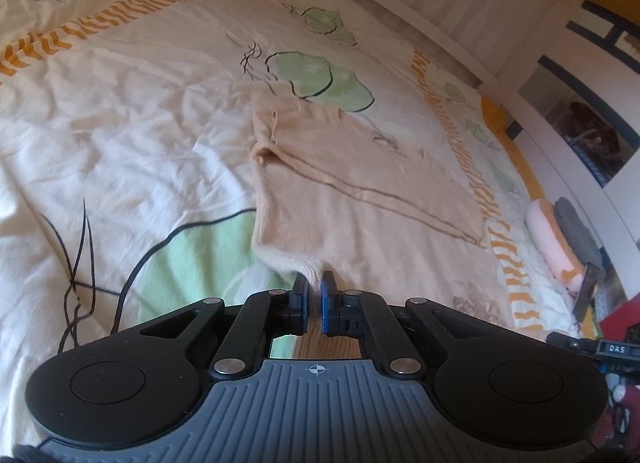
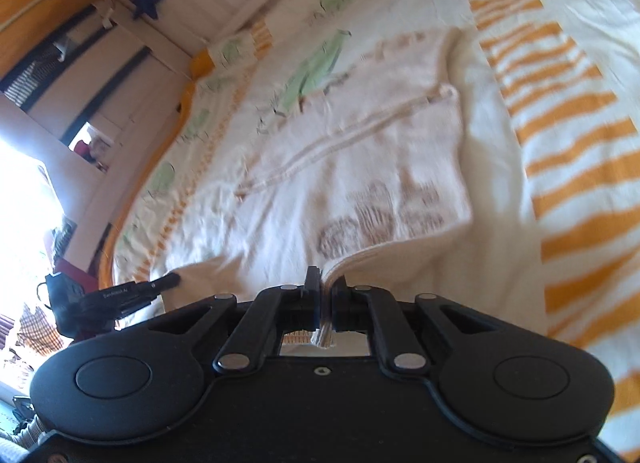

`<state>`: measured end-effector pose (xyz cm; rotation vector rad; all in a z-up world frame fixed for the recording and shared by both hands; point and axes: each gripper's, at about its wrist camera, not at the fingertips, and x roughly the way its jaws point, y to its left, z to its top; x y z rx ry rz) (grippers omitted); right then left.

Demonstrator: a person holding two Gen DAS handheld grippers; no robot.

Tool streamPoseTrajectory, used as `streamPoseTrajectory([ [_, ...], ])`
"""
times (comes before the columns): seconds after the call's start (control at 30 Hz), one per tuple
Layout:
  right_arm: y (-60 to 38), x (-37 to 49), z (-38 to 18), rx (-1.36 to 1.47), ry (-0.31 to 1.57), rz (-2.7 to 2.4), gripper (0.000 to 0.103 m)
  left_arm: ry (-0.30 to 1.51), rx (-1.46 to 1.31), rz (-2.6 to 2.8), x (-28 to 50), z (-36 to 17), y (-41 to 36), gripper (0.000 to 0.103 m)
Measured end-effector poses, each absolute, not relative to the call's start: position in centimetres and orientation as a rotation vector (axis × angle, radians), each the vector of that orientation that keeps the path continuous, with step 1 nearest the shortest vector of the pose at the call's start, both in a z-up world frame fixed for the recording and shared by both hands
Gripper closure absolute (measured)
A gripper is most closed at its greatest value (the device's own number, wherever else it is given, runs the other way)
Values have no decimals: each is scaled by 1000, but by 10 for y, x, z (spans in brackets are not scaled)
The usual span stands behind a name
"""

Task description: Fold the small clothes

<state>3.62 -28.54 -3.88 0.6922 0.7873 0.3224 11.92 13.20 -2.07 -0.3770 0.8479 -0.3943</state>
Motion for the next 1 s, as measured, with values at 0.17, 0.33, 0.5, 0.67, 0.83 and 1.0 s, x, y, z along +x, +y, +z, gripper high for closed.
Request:
streamPoseTrajectory([
  [0.17, -299, 70, -27, 693, 686, 301, 90, 764, -410, -400, 152, 0, 130, 98],
  [0.33, -314, 111, -18, 671, 595, 266, 90, 688, -393, -406, 195, 20, 123, 99],
  [0.5, -327, 161, -18, 670, 541, 232, 90, 660, -401, -395, 240, 23, 113, 99],
  [0.67, -333, 204, -25, 654, 522, 212, 90, 651, -434, -381, 277, 15, 105, 99],
  [0.83, -337, 241, -40, 640, 548, 190, 90, 700, -480, -349, 309, -5, 102, 99],
  [1.0, -339, 265, -61, 633, 587, 152, 90, 746, -499, -301, 331, -28, 103, 99],
])
